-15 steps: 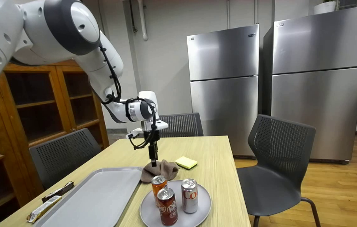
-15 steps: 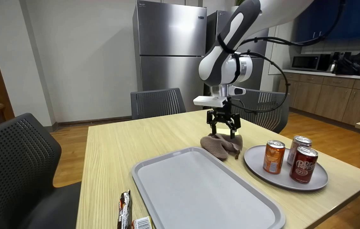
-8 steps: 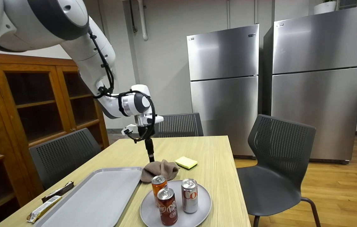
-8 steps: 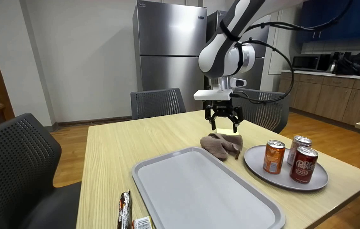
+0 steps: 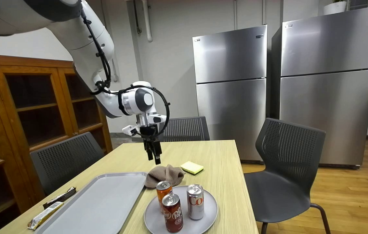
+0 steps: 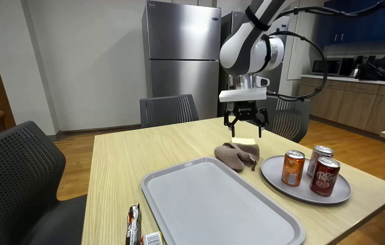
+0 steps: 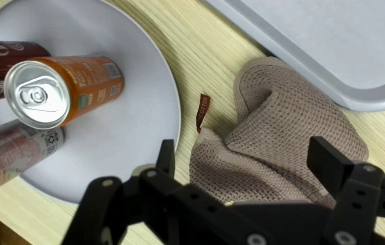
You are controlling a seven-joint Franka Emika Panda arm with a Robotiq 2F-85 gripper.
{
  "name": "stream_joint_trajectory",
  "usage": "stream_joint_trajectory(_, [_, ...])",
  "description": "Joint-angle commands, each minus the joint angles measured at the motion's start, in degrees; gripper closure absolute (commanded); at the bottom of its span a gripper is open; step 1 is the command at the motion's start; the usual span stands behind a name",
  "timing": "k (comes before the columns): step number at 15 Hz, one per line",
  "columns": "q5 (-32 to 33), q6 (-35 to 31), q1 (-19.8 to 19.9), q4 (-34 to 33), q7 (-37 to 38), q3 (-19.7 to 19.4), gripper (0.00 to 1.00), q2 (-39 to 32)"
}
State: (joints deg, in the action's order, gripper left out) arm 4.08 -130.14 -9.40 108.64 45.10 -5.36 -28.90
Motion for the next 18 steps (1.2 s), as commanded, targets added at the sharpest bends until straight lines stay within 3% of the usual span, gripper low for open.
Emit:
stream_joint_trajectory(1, [0.1,0.1,0.4,0.7,-1.6,0.2,0.00,0.7])
stream_joint_trajectory(18, [0.4,-0.4,0.7,2.8,-3.6,0.2,0.00,2.5])
